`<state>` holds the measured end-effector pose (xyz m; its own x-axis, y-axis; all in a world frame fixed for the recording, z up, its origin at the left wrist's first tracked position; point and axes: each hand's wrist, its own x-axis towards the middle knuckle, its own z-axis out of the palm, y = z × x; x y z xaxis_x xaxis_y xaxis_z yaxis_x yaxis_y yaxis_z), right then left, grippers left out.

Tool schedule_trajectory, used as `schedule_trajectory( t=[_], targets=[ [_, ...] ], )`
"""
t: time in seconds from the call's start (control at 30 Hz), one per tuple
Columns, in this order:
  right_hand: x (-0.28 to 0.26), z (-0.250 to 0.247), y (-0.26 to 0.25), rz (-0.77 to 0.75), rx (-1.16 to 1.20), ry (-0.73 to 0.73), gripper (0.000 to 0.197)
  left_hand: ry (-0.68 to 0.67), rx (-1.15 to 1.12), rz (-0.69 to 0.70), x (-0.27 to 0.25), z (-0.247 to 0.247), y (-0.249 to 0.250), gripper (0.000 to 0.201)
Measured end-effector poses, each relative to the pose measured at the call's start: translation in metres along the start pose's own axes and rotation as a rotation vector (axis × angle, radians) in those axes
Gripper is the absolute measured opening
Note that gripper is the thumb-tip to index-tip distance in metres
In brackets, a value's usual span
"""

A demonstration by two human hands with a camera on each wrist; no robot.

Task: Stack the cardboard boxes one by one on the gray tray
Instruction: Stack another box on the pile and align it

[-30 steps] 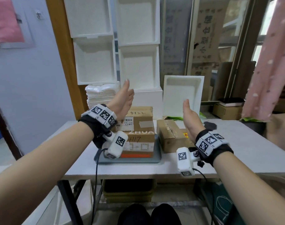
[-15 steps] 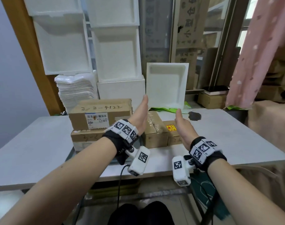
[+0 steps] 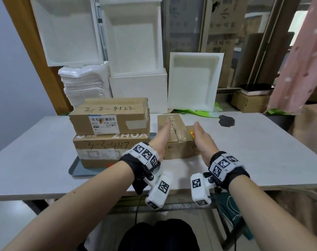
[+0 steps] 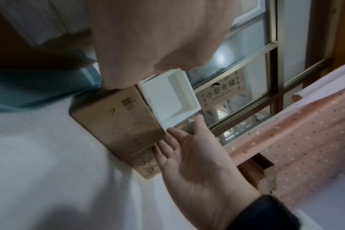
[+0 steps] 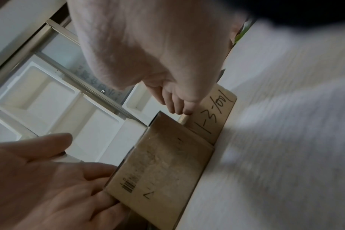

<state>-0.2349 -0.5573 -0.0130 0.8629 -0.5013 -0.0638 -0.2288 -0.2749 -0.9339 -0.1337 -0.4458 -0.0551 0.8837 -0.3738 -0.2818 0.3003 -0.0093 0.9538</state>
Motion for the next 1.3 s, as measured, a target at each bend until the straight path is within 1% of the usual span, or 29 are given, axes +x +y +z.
schedule_trajectory(
  t=[0.07,0.1,0.13,0.17,0.2,0.23,0.27,0.37,0.4,0.43,0.47,0.5,0.57,0.6,0.67,0.8,0.93,1.07,1.17,1.3],
  targets=[
    [0.018,0.005,0.016,-0.004,-0.012,-0.010,0.114,0.022,-0.019,0.012,-0.013,0.003,0.003,0.127],
    [0.023,0.008,0.019,0.000,-0.009,-0.020,0.117,0.027,-0.022,0.013,-0.027,0.006,0.010,0.117],
    [0.022,0.009,0.019,0.009,0.001,-0.035,0.118,0.026,-0.024,0.020,-0.041,0.009,0.018,0.102],
    [0.016,0.009,0.013,0.009,0.004,-0.040,0.113,0.016,-0.022,0.025,-0.050,0.011,0.024,0.085],
    [0.010,0.009,0.006,0.003,-0.005,-0.033,0.104,0.007,-0.028,0.023,-0.054,0.013,0.027,0.075],
    [0.007,0.009,0.003,0.001,-0.014,-0.023,0.099,0.001,-0.030,0.020,-0.056,0.013,0.029,0.074],
    [0.005,0.009,0.002,0.001,-0.005,-0.023,0.103,-0.005,-0.040,0.014,-0.053,0.012,0.028,0.081],
    [0.016,0.011,0.014,0.013,0.041,-0.026,0.137,-0.031,-0.065,0.023,-0.027,0.007,0.016,0.107],
    [0.015,0.008,0.015,0.027,0.067,-0.026,0.138,-0.039,-0.072,0.025,-0.018,0.006,0.012,0.112],
    [0.009,0.005,0.008,0.038,0.081,-0.013,0.131,-0.048,-0.065,0.024,-0.019,0.007,0.014,0.116],
    [0.002,0.001,0.001,0.034,0.092,0.006,0.118,-0.060,-0.069,0.021,-0.022,0.008,0.017,0.116],
    [-0.006,-0.002,-0.007,0.022,0.090,0.017,0.105,-0.076,-0.068,0.028,-0.034,0.010,0.024,0.110],
    [-0.016,-0.008,-0.019,-0.008,0.076,0.032,0.088,-0.110,-0.060,0.037,-0.061,0.015,0.041,0.087],
    [-0.018,-0.011,-0.023,-0.015,0.084,0.035,0.085,-0.120,-0.058,0.044,-0.070,0.017,0.048,0.078],
    [-0.023,-0.017,-0.032,-0.043,0.098,0.038,0.076,-0.133,-0.054,0.070,-0.085,0.019,0.060,0.068],
    [-0.036,-0.029,-0.055,-0.105,0.089,0.102,0.073,-0.170,-0.032,0.130,-0.110,0.022,0.081,0.053],
    [-0.051,-0.038,-0.076,-0.180,0.120,0.149,0.062,-0.168,-0.008,0.215,-0.141,0.021,0.109,0.054],
    [-0.069,-0.039,-0.105,-0.218,0.183,0.168,0.065,-0.144,0.016,0.309,-0.168,0.013,0.138,0.051],
    [-0.079,-0.036,-0.128,-0.274,0.226,0.145,0.056,-0.138,0.032,0.341,-0.186,-0.001,0.158,0.055],
    [-0.085,-0.017,-0.155,-0.341,0.218,0.092,0.059,-0.091,0.078,0.375,-0.207,-0.030,0.178,0.056]
  ],
)
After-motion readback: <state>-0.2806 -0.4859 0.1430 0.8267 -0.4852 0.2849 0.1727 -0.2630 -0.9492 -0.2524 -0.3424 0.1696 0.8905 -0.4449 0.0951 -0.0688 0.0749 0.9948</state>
